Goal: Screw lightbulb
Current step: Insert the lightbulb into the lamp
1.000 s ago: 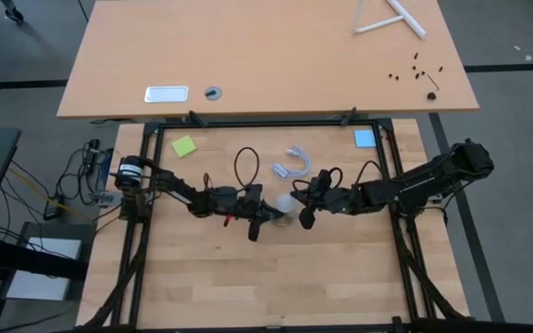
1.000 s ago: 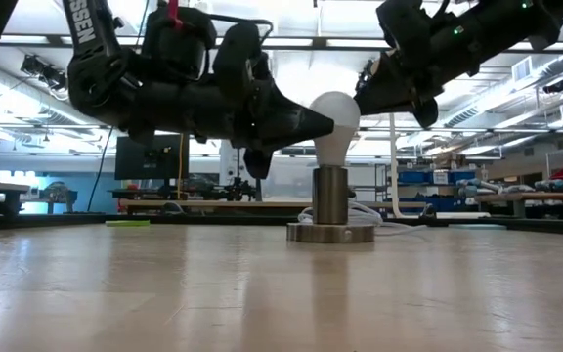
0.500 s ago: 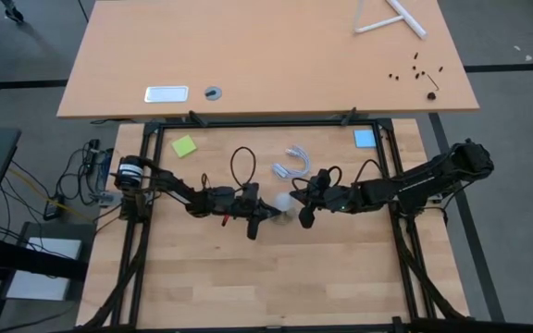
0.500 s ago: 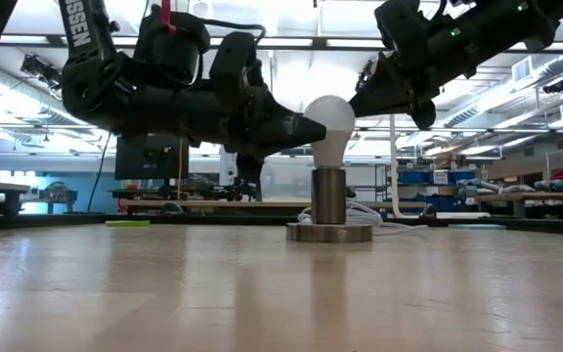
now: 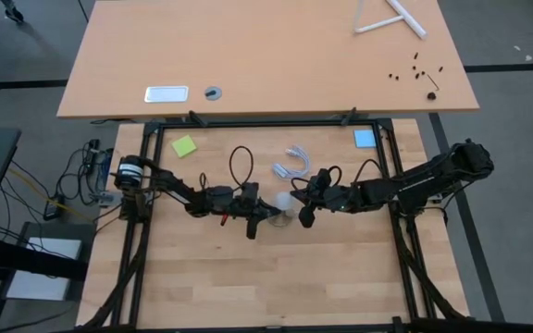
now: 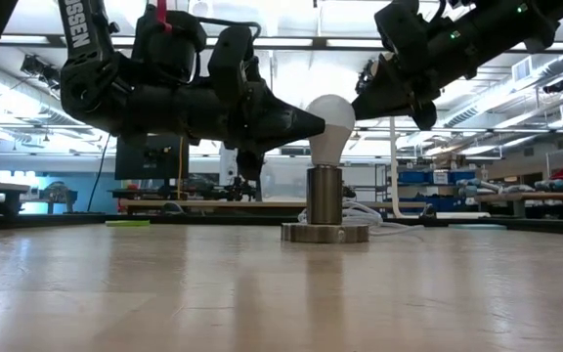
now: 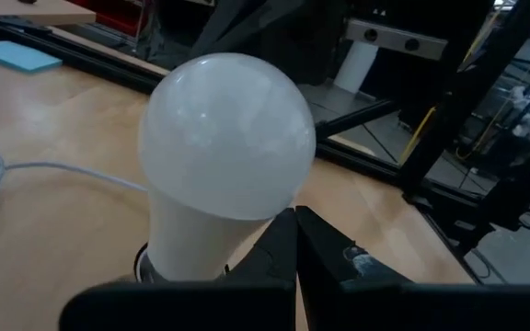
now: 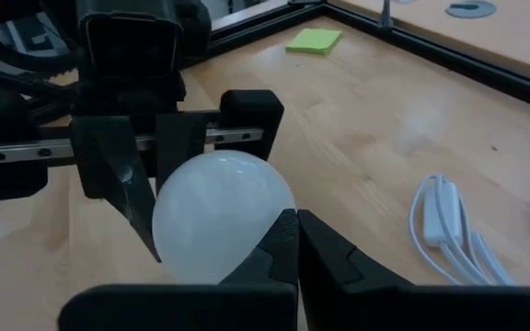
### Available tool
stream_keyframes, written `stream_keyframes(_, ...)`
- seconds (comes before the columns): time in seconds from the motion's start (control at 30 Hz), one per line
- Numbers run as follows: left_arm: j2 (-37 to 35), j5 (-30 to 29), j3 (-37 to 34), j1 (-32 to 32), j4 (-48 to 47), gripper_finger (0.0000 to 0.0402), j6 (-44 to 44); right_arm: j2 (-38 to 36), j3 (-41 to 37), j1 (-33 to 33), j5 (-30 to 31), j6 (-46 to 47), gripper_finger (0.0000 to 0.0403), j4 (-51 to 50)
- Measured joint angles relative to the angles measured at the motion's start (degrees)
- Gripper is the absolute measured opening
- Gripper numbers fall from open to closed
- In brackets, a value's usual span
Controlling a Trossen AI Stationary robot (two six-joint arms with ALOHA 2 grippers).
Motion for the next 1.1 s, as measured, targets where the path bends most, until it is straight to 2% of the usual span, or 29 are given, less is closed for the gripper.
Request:
stream_keyframes(0.17, 0.0, -1.4, -1.3, 0.0, 1.1, 0.0005, -0.2, 0.0, 0.0, 0.0, -0.3, 0.0, 0.0008, -0.6)
stream_keyframes(0.4, 0.0, -2.7, -4.4, 0.3, 8.0, 0.0005, -1.3, 0.0, 0.0, 0.0, -1.4, 0.0, 0.0008, -1.6)
stream_keyframes(0.8, -0.1, -4.5, -7.0, 1.3, 9.4, 0.0004, -3.1, 0.0, 0.0, 0.1, -3.4, 0.1, 0.0008, -1.4)
stream_keyframes(1.1, -0.1, -5.5, -7.0, 1.3, 7.8, 0.0004, -3.1, 0.0, 0.0, 0.1, -4.8, -2.8, 0.0008, 3.1)
